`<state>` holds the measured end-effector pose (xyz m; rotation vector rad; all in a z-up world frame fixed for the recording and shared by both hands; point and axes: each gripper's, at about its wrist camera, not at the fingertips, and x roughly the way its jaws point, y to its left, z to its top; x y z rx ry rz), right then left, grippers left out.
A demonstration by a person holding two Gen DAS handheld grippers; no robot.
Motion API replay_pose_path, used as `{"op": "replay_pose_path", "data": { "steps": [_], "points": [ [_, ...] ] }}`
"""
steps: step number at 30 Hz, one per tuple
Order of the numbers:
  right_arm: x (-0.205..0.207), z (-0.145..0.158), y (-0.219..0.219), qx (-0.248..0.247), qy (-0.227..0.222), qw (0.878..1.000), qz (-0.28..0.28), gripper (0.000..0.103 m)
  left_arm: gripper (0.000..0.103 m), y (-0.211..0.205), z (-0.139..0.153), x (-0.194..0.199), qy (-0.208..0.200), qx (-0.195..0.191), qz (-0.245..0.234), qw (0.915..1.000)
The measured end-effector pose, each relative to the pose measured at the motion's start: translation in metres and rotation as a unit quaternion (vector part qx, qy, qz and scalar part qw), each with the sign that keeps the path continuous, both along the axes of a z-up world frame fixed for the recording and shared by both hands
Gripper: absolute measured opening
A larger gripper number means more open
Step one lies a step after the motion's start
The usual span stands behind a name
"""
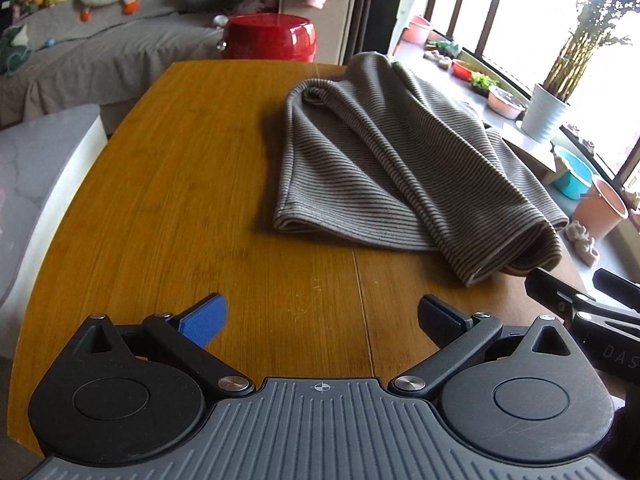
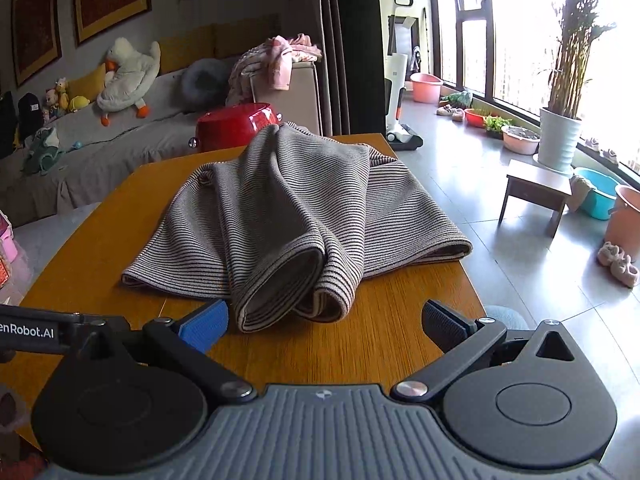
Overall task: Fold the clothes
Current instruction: 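Approach the crumpled striped shirt with both grippers open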
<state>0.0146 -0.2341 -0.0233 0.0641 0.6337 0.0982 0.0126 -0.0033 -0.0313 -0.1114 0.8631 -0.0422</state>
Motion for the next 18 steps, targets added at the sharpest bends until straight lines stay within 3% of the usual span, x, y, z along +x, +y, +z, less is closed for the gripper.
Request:
{"op": "replay_pose_path", "data": {
  "steps": [18],
  "points": [
    [0.0087, -0.0084, -0.0038, 0.003, 0.016, 1.000, -0.001, 0.103, 0.103, -0.0011, 0.0030, 0.0041, 0.009, 0.004, 0.001, 0.9999]
  ]
}}
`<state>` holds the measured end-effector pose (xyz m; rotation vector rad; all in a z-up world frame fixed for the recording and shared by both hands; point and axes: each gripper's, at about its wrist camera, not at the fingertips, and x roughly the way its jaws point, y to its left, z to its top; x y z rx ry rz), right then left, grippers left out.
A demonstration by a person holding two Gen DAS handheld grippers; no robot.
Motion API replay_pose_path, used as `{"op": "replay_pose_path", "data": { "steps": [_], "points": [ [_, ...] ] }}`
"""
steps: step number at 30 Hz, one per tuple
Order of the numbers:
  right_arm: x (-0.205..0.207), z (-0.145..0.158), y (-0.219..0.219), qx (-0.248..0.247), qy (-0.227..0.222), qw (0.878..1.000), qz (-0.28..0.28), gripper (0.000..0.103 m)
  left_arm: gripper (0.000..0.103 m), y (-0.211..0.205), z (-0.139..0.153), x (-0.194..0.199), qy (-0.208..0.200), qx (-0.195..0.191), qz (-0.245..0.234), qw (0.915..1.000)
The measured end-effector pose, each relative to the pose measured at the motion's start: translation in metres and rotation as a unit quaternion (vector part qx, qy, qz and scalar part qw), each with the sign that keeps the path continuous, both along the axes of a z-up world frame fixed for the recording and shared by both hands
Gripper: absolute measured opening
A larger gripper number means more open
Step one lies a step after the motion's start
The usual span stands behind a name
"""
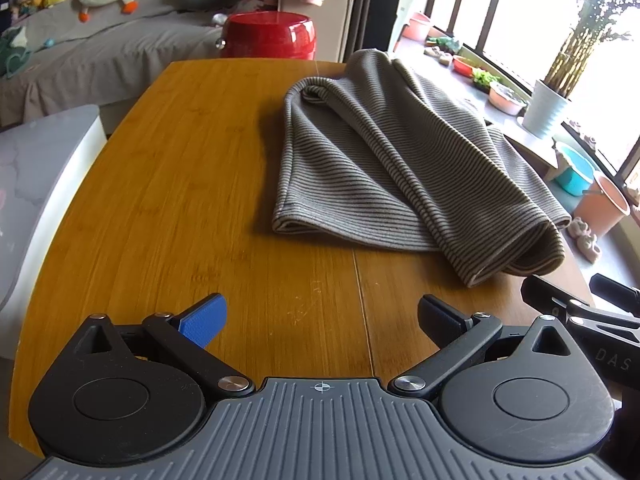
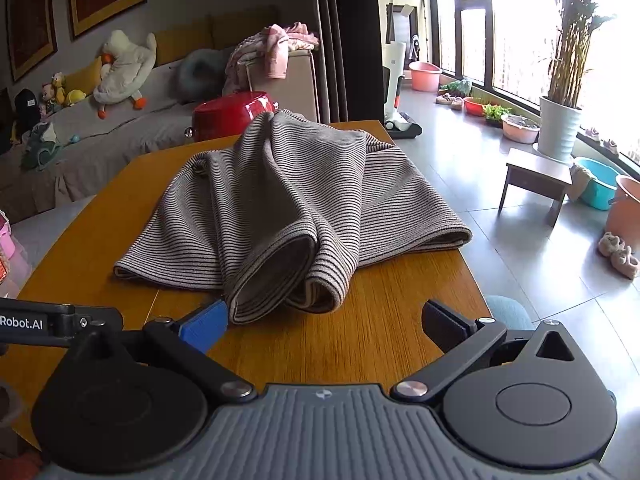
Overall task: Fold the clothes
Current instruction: 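Approach the crumpled striped shirt with both grippers open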
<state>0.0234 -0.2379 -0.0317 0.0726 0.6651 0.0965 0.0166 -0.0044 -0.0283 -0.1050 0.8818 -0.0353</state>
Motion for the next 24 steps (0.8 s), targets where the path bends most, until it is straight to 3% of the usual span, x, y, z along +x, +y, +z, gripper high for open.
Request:
{"op": "replay_pose_path", "data": {
  "steps": [24],
  "points": [
    [0.0023, -0.0008, -0.0015, -0.001, 0.007, 1.000, 0.004, 0.103, 0.103, -0.0016, 0.0003, 0.0017, 0.011, -0.003, -0.003, 0.9999]
  ]
}}
